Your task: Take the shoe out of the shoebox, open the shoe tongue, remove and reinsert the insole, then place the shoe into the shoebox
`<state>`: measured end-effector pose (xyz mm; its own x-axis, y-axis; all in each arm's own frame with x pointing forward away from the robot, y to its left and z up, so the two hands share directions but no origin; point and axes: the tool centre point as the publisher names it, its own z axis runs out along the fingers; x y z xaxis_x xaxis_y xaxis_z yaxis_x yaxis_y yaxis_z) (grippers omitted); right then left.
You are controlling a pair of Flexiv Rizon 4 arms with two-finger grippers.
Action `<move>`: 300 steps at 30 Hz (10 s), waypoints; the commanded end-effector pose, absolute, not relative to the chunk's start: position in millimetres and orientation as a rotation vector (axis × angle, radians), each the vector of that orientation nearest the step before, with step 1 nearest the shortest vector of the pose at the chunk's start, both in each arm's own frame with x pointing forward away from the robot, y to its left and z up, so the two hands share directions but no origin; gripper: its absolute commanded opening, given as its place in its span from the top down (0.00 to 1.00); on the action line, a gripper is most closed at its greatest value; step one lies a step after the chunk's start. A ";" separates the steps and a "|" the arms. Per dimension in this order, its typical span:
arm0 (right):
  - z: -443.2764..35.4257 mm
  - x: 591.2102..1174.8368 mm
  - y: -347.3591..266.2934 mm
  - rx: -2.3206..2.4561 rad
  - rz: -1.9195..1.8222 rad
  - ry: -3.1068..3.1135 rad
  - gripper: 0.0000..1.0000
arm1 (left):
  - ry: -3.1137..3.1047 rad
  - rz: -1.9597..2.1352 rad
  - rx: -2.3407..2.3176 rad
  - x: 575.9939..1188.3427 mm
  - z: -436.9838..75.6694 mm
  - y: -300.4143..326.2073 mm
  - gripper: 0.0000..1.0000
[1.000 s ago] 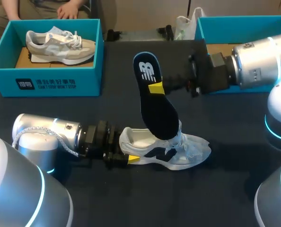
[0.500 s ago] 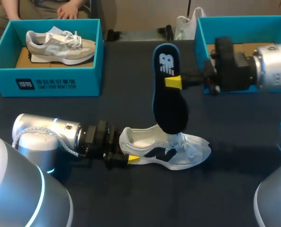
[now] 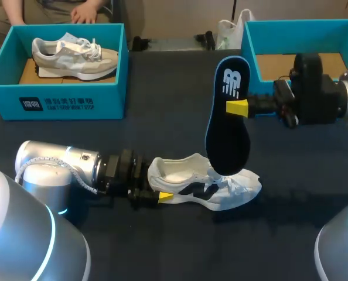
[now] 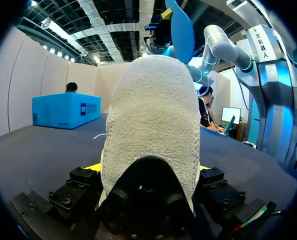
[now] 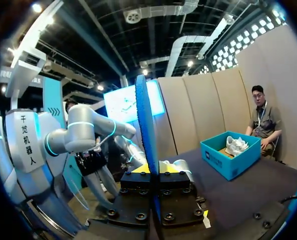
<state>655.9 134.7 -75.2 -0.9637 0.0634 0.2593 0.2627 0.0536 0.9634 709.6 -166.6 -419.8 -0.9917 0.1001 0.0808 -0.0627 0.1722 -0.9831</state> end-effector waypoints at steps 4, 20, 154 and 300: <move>-68.3 647.1 131.4 -0.414 -2.048 -2.115 1.00 | -2.305 1.944 -0.036 709.5 -419.8 -167.7 1.00; -54.2 626.8 113.3 -0.540 -1.963 -2.115 1.00 | -2.305 1.944 -0.036 709.5 -419.8 -167.7 1.00; -57.1 620.2 109.8 -0.542 -1.911 -2.116 1.00 | -3.083 0.151 -0.152 713.7 -319.7 -116.0 0.00; -57.1 620.2 109.8 -0.542 -1.911 -2.116 1.00 | -2.210 0.178 -2.106 698.9 -383.4 -208.0 0.02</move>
